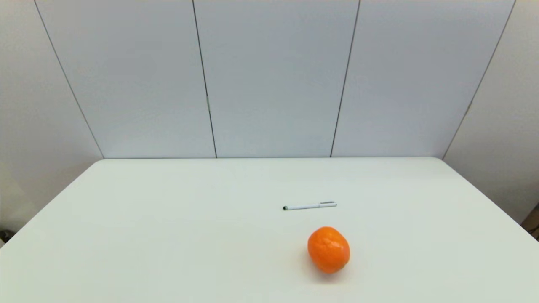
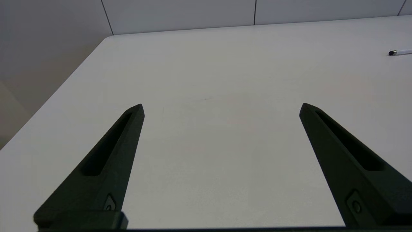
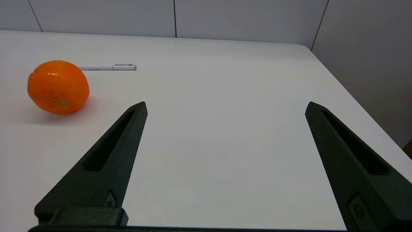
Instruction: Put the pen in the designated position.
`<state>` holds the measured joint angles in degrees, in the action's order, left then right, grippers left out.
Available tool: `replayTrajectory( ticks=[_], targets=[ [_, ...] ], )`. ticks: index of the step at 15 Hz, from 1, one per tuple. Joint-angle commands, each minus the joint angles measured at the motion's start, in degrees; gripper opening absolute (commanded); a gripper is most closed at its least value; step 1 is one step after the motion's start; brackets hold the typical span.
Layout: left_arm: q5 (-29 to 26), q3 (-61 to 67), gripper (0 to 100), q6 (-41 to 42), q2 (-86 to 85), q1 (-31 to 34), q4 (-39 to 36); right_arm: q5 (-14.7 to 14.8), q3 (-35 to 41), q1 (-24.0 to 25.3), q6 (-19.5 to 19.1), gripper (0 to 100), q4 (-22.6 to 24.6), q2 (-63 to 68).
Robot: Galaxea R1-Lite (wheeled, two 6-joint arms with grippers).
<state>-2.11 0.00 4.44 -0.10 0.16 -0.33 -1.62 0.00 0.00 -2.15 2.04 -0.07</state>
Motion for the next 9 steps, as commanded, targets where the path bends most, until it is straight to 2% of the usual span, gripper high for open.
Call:
replayTrajectory(
  ticks=[1, 9],
  targets=[
    [0.0, 0.6, 100, 0.0, 0.1, 0.0, 0.0, 0.0, 0.8, 0.0, -0.1, 100, 0.1, 0.1],
    [0.0, 0.6, 100, 0.0, 0.1, 0.0, 0.0, 0.0, 0.8, 0.0, 0.1, 100, 0.0, 0.1]
  ],
)
